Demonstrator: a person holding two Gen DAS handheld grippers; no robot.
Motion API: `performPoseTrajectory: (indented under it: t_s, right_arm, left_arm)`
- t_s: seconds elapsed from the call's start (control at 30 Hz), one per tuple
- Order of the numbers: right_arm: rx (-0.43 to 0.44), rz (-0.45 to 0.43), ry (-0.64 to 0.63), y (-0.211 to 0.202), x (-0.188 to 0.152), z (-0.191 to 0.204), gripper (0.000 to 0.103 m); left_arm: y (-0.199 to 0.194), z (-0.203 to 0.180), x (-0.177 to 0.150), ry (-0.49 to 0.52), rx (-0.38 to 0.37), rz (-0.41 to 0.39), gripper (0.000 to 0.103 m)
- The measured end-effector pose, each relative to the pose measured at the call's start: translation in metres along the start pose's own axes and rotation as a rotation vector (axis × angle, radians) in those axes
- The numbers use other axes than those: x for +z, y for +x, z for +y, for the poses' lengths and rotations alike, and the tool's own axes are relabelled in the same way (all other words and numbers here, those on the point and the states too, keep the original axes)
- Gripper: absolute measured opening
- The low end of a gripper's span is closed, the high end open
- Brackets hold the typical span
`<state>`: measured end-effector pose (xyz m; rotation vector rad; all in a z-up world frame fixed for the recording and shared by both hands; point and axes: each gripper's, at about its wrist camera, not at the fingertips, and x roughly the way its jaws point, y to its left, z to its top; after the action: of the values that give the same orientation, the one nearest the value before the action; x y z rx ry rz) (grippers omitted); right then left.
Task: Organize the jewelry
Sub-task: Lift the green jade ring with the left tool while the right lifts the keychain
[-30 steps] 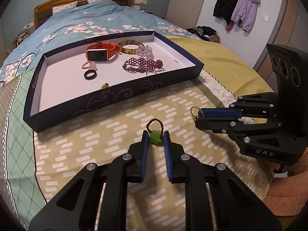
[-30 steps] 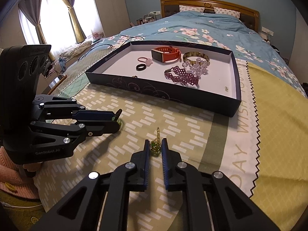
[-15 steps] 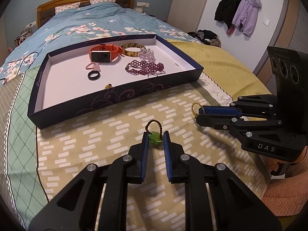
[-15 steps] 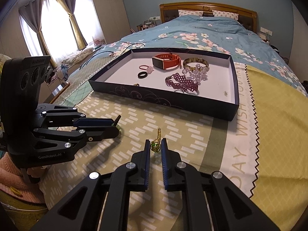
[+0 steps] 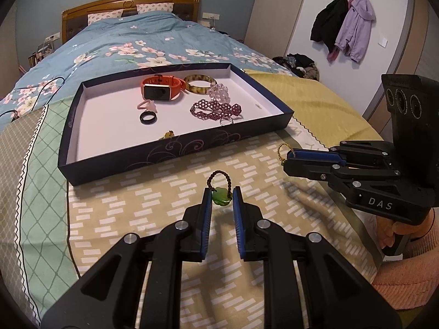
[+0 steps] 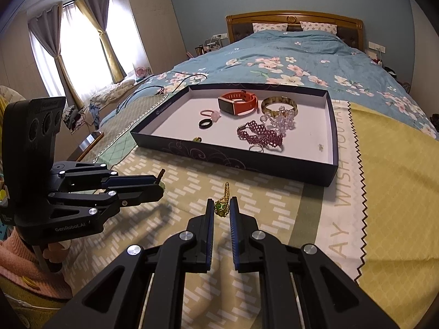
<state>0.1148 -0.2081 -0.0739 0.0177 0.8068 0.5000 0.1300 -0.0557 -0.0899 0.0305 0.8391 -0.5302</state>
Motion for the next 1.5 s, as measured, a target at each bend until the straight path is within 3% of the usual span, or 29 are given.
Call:
performPoseTrajectory:
  t_s: [1.5]
  right_arm:
    - [0.029,-0.034,-0.001,0.002,0.011,0.004,0.009]
  left_arm:
    - [-0.02,0.002,0.004,-0.014,0.044,-0.053,0.016]
